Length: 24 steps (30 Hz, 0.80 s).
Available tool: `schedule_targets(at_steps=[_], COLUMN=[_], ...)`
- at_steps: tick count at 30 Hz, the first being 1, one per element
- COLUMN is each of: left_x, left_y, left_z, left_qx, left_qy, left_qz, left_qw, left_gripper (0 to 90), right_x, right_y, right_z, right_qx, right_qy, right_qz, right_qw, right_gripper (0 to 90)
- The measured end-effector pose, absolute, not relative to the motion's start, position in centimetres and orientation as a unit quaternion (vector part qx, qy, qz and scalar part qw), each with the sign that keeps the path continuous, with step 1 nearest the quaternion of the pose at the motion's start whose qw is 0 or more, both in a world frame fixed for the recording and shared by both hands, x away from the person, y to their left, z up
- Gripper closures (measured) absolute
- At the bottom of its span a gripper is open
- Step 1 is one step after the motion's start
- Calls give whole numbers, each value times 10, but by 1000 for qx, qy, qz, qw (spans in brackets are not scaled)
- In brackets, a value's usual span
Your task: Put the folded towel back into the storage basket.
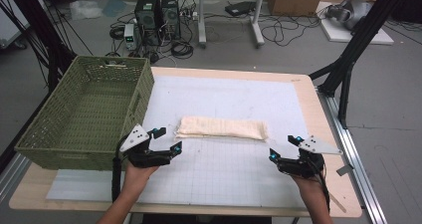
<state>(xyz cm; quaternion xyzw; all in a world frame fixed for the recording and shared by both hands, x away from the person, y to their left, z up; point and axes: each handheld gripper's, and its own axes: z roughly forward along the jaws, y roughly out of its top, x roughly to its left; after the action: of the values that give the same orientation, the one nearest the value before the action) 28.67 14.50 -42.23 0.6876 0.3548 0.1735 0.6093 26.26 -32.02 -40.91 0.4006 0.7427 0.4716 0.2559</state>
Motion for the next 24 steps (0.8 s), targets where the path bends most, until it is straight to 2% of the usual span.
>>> schedule_targets(at_steps=[14,17,24], left_x=[291,295,314], left_y=[144,143,136], left_z=[-405,-402,-387], left_qx=[695,692,697], left_qy=[345,349,339], left_qz=[177,157,168], left_qw=[605,612,609], left_gripper=[174,178,175], right_x=[257,257,257], right_y=[-324,-324,-324], right_z=[-406,-407,-406], right_qx=[402,405,405], right_qy=[736,736,737], right_qz=[478,478,477], right_qw=[260,259,256], right_gripper=[158,158,163])
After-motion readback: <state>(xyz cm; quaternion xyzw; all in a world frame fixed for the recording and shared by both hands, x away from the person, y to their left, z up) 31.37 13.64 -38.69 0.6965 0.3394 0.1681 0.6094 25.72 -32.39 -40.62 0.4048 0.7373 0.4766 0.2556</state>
